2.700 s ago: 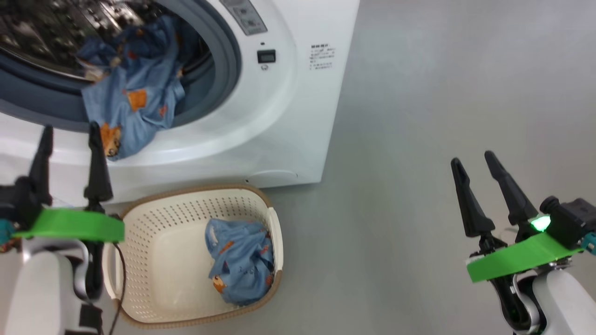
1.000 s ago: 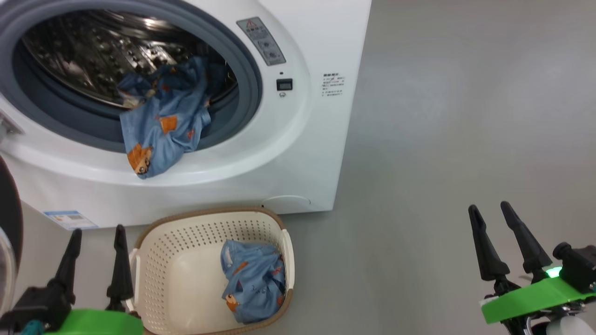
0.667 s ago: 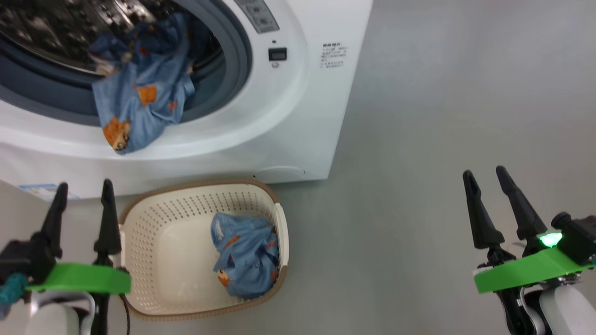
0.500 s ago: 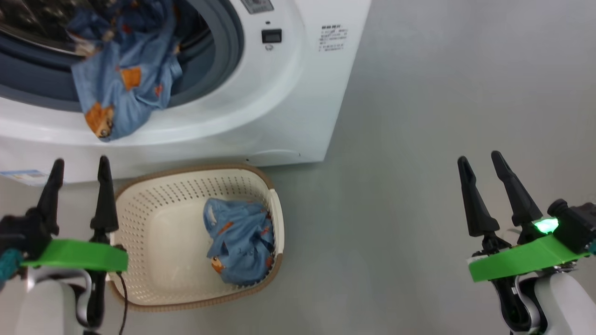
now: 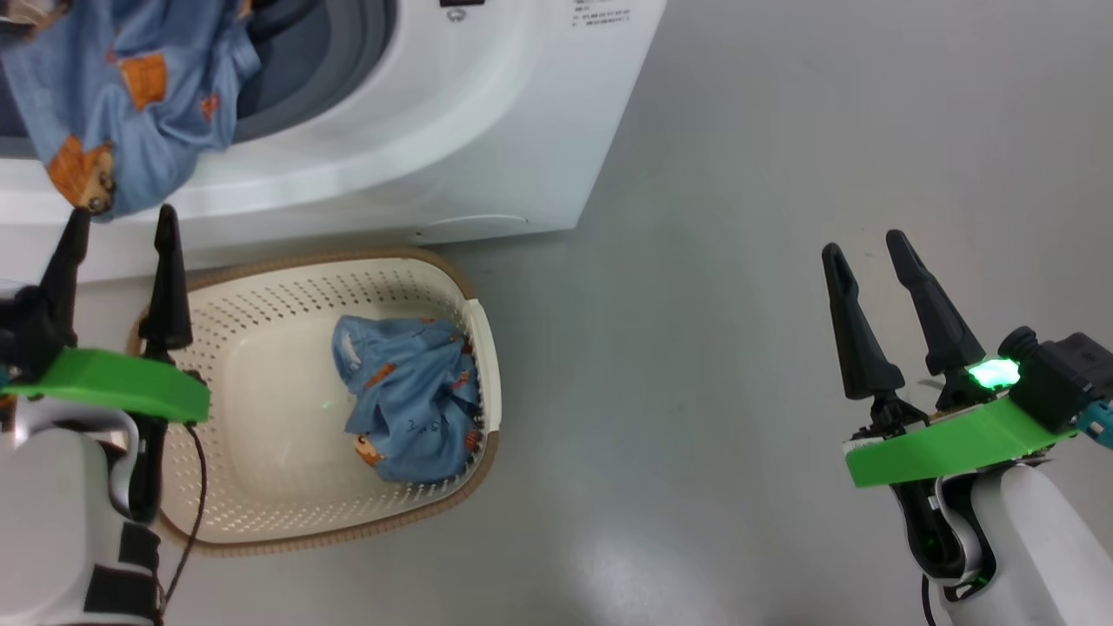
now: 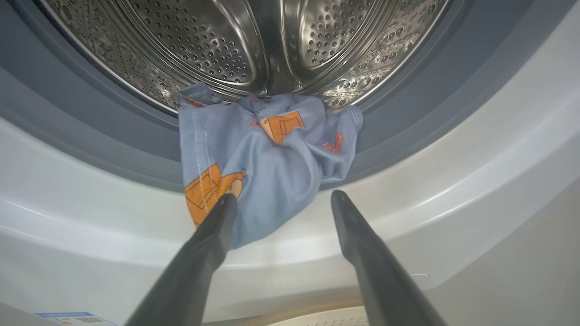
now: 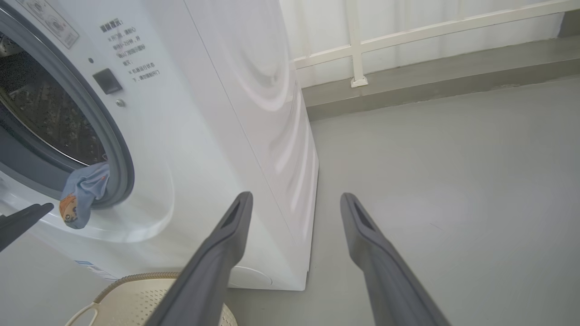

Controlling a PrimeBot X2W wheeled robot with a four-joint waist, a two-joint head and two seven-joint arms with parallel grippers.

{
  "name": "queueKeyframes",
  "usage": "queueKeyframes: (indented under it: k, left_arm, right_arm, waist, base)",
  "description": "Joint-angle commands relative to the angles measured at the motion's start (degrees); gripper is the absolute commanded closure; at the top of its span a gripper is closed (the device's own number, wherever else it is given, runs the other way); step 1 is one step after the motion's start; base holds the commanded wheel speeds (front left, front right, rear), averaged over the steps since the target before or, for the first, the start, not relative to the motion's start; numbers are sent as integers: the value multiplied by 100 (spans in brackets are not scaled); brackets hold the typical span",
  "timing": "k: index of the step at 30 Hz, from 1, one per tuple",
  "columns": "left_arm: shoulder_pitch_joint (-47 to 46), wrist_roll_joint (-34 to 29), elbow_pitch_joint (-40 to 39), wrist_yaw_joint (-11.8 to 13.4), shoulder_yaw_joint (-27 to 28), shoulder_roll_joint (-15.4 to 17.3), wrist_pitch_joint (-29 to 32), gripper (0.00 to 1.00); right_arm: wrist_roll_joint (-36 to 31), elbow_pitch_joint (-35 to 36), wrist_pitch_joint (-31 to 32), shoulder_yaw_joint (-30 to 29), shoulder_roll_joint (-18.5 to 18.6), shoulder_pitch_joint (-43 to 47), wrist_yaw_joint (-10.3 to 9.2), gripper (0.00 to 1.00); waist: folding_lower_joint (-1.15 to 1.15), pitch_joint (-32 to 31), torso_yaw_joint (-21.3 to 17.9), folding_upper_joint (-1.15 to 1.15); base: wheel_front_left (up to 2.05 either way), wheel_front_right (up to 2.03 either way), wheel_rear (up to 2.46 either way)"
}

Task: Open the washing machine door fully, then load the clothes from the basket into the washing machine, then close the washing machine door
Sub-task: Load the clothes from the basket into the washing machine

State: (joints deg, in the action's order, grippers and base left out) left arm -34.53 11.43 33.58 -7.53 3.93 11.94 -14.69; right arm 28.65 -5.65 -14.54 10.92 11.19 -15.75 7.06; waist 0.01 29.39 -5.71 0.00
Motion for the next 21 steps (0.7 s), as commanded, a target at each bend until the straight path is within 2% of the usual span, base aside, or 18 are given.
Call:
queueKeyframes:
  k: [1,21]
  left_arm:
    - [-157,-50,7,4,99,290,-30,0]
    - [-1249,-313,1019,4,-235,803,-30,0]
  right_arm:
    - [-46,141,-46,118,27,-87,43,0]
    - [-55,113,-46,302,-104,-315,43,0]
  waist:
    - [-1,183,-81,0]
    - [-1,497,-333,0]
  base:
    - [0,0,0]
    - [0,0,0]
